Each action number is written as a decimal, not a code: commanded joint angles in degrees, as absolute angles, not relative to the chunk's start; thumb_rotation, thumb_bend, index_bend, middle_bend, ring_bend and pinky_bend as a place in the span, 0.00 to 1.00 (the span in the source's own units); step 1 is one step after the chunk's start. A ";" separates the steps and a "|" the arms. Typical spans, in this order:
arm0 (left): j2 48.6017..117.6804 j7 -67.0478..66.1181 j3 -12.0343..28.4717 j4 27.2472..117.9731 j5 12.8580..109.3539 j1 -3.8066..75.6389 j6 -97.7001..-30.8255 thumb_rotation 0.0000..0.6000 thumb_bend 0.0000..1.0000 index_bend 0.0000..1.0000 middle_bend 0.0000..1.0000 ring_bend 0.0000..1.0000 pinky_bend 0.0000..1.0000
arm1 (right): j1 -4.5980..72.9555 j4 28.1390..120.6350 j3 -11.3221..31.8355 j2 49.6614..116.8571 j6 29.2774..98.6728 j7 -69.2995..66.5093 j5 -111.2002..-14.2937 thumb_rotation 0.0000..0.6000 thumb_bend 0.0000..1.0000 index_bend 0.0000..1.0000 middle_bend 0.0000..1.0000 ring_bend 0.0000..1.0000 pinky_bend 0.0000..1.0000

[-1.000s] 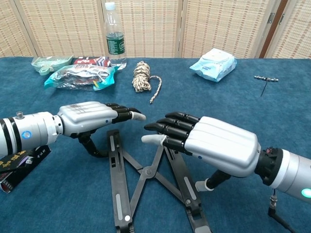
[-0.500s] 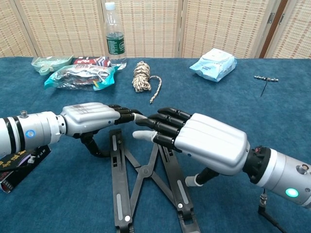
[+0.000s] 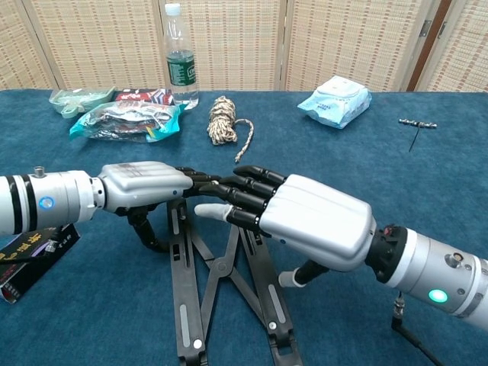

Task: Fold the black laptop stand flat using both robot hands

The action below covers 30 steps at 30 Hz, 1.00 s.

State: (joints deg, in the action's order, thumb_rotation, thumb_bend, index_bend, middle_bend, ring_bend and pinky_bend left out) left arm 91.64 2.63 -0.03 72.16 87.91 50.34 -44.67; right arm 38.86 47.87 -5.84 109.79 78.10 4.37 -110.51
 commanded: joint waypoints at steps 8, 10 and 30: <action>90.72 4.69 -0.26 73.40 88.83 52.21 -43.00 1.00 0.26 0.00 0.00 0.00 0.00 | 40.21 45.76 -5.57 111.00 79.07 4.81 -110.89 1.00 0.00 0.00 0.00 0.00 0.00; 90.59 5.20 -0.17 73.44 88.84 52.55 -42.74 1.00 0.26 0.00 0.00 0.00 0.00 | 40.38 45.22 -5.45 111.30 79.35 4.61 -110.77 1.00 0.00 0.00 0.00 0.00 0.00; 83.92 5.03 2.01 77.94 83.52 47.47 -49.83 1.00 0.26 0.00 0.00 0.00 0.00 | 48.00 65.32 -7.52 93.03 70.75 0.75 -111.29 1.00 0.00 0.00 0.00 0.00 0.00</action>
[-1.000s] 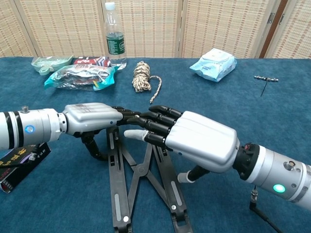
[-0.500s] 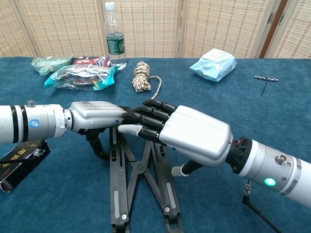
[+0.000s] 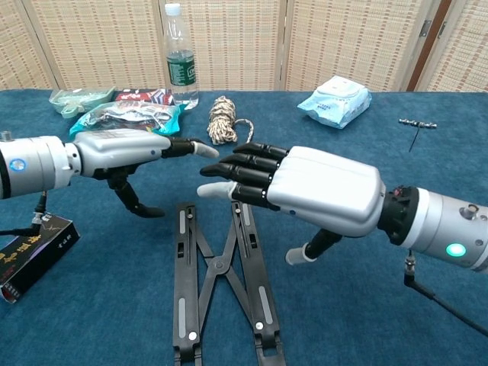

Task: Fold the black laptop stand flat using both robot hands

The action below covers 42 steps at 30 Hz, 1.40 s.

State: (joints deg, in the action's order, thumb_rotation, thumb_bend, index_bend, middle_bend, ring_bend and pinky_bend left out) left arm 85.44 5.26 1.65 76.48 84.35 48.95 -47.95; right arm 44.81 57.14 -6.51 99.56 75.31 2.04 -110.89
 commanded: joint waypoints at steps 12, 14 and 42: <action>78.26 2.57 2.86 83.13 80.22 41.63 -56.55 1.00 0.26 0.00 0.00 0.00 0.00 | 59.25 80.15 -9.55 80.84 55.93 -9.68 -112.56 1.00 0.00 0.00 0.00 0.00 0.00; 77.73 2.43 2.94 83.63 79.97 41.06 -57.04 1.00 0.26 0.00 0.00 0.00 0.00 | 61.10 80.84 -9.88 80.12 53.86 -10.55 -113.27 1.00 0.00 0.00 0.00 0.00 0.00; 76.64 7.40 3.85 80.76 80.42 36.76 -59.54 1.00 0.26 0.00 0.00 0.00 0.00 | 72.53 70.75 -11.97 90.28 45.86 -13.44 -117.05 1.00 0.00 0.00 0.00 0.00 0.00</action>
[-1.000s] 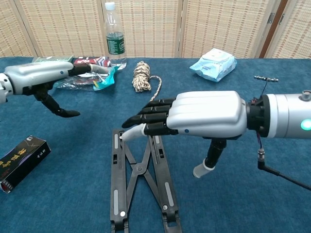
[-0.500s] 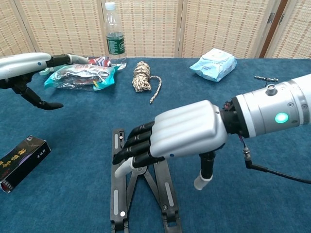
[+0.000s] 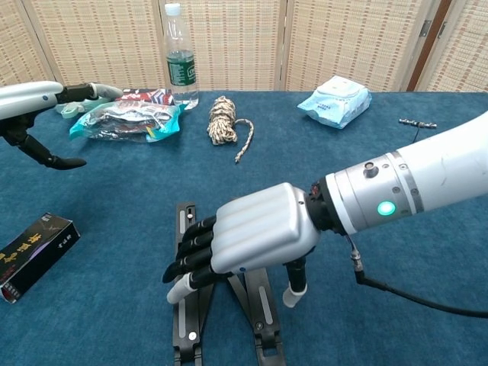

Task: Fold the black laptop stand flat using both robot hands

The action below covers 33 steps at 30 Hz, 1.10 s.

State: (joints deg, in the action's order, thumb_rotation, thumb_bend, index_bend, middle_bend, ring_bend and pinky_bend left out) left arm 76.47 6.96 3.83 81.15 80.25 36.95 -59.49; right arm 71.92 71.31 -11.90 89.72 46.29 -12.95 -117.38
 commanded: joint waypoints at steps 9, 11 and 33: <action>76.89 9.22 3.98 79.19 80.95 36.22 -59.50 1.00 0.26 0.00 0.00 0.00 0.00 | 75.49 69.38 -12.21 91.61 43.95 -15.41 -115.83 1.00 0.00 0.00 0.00 0.00 0.00; 76.90 9.40 4.02 79.04 81.06 36.14 -59.52 1.00 0.26 0.00 0.00 0.00 0.00 | 75.98 69.25 -12.26 91.84 43.59 -15.32 -115.68 1.00 0.00 0.00 0.00 0.00 0.00; 76.86 10.56 4.30 78.47 81.88 35.34 -59.65 1.00 0.26 0.00 0.00 0.00 0.00 | 78.90 69.85 -13.30 92.83 40.40 -14.49 -112.52 1.00 0.00 0.00 0.00 0.00 0.00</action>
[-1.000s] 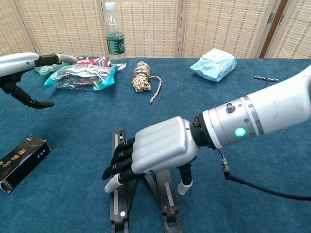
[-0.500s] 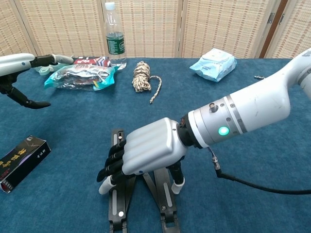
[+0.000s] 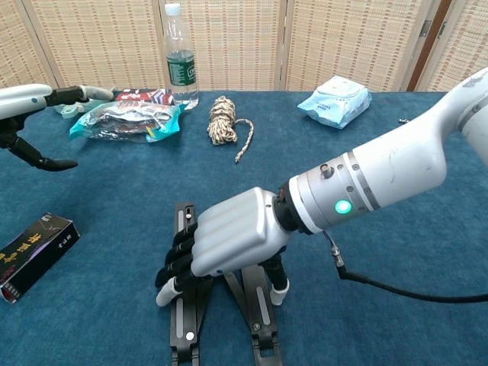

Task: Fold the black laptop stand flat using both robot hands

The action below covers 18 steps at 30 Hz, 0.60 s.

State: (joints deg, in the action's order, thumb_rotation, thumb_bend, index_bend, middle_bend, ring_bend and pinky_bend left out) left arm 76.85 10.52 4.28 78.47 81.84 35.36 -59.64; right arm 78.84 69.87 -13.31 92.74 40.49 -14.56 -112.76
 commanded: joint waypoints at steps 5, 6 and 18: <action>76.85 10.74 4.30 78.41 82.17 35.25 -59.72 1.00 0.26 0.00 0.00 0.00 0.00 | 78.66 69.06 -12.96 93.57 41.20 -14.74 -111.62 1.00 0.02 0.00 0.03 0.00 0.00; 76.83 10.75 4.30 78.40 82.20 35.22 -59.74 1.00 0.26 0.00 0.00 0.00 0.00 | 78.59 68.90 -12.93 93.71 41.45 -14.94 -111.49 1.00 0.03 0.00 0.05 0.00 0.00; 77.04 11.47 4.16 77.86 82.48 34.92 -59.60 1.00 0.26 0.00 0.00 0.00 0.00 | 78.15 65.31 -12.93 96.07 43.47 -16.03 -110.91 1.00 0.13 0.10 0.33 0.00 0.00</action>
State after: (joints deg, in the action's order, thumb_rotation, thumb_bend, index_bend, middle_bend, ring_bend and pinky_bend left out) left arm 77.03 11.44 4.16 77.89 82.47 34.94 -59.60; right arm 78.23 65.65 -12.91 95.81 43.21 -15.92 -110.93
